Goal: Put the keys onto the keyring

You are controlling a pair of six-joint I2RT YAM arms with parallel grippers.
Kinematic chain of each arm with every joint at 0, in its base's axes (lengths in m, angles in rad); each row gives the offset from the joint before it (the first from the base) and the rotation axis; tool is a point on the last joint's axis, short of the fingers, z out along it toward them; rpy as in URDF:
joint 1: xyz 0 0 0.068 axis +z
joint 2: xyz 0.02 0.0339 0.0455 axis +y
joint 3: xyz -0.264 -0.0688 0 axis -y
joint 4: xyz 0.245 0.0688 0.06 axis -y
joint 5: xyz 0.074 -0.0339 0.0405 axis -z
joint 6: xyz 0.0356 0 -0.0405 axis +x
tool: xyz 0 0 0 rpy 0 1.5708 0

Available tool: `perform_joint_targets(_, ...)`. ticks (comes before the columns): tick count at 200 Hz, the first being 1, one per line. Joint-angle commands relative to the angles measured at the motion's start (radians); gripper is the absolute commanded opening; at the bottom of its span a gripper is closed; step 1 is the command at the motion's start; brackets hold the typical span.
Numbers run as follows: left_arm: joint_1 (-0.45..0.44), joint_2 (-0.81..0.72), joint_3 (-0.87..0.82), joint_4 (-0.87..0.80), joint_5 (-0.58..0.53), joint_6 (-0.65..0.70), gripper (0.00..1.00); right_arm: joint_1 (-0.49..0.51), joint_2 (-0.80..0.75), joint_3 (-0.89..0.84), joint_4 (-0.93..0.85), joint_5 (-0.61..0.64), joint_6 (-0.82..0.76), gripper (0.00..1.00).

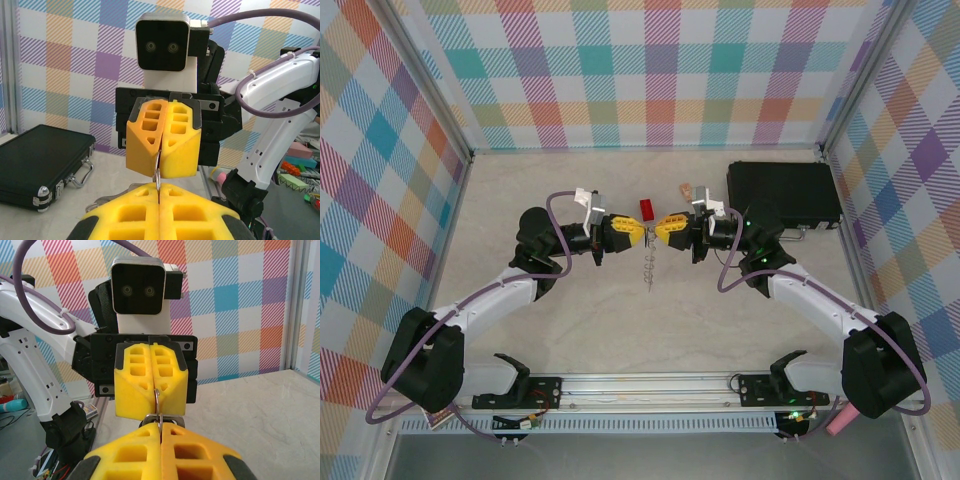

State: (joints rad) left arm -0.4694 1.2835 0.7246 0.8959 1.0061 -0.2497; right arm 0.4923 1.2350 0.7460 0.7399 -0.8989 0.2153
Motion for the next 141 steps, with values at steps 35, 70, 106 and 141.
perform_joint_targets(35, 0.001, 0.009, 0.031, 0.044, 0.026, -0.009, 0.0, 0.008, -0.008, 0.032, 0.045, -0.006, -0.018, 0.0)
perform_joint_targets(70, 0.0, 0.01, 0.032, 0.043, 0.029, -0.009, 0.0, 0.011, -0.004, 0.033, 0.042, -0.007, -0.017, 0.0)
perform_joint_targets(106, 0.0, -0.002, 0.025, 0.047, 0.01, -0.008, 0.0, 0.011, -0.008, 0.03, 0.042, -0.004, -0.022, 0.0)
perform_joint_targets(141, 0.005, -0.02, 0.013, 0.057, -0.016, 0.0, 0.0, 0.011, -0.018, 0.023, 0.045, 0.006, -0.027, 0.0)
